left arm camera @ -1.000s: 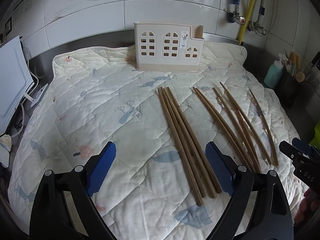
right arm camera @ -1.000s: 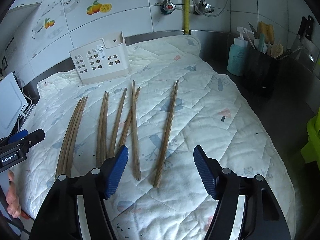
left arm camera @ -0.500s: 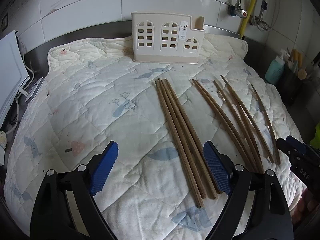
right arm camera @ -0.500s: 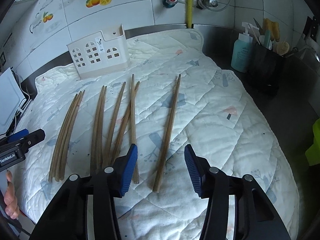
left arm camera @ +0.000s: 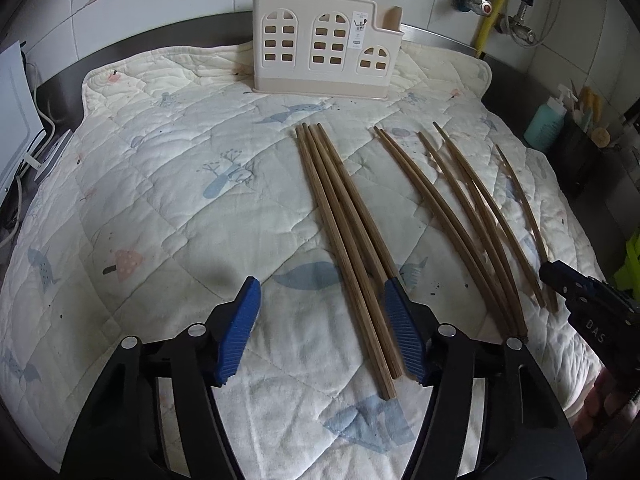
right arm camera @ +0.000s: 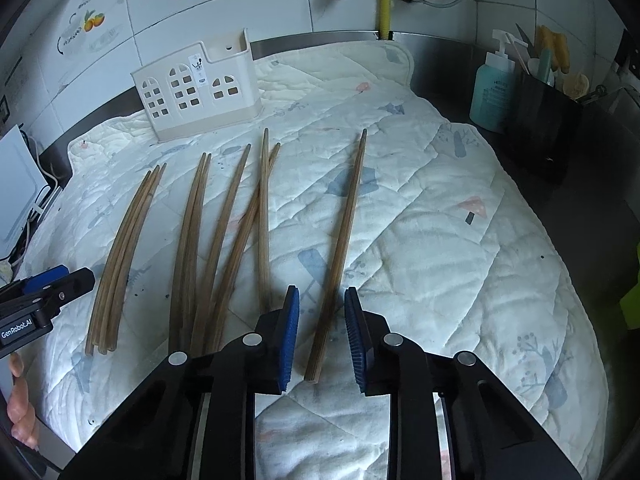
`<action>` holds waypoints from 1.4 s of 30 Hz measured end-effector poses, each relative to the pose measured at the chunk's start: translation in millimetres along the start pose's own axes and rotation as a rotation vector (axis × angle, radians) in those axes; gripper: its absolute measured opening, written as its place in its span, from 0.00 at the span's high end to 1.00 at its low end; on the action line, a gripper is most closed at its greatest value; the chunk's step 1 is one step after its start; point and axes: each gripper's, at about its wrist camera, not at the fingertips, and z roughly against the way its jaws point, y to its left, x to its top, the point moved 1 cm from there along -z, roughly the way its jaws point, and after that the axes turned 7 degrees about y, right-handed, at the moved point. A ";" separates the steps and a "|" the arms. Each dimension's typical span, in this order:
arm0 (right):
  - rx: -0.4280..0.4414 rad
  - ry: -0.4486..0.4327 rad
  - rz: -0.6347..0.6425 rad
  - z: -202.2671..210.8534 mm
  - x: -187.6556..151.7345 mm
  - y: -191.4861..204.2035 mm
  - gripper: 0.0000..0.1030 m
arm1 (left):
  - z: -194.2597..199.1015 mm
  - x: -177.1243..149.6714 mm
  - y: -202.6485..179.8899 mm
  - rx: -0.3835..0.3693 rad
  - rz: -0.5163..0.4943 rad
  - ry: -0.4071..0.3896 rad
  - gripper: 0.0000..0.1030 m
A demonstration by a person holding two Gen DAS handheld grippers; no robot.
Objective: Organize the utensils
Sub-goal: 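Lower the left gripper toward a chopstick while the right gripper approaches another chopstick, then close the left gripper on a wooden chopstick while the right gripper grasps another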
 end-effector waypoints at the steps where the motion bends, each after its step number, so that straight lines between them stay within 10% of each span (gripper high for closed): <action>1: 0.000 0.002 -0.002 -0.8 -0.2 -0.6 0.80 | -2.1 -0.6 1.0 -0.004 0.006 0.007 0.43; 42: -0.052 -0.029 0.033 -5.8 -0.1 0.1 0.90 | -15.2 -1.1 -5.7 0.118 0.028 -0.017 0.84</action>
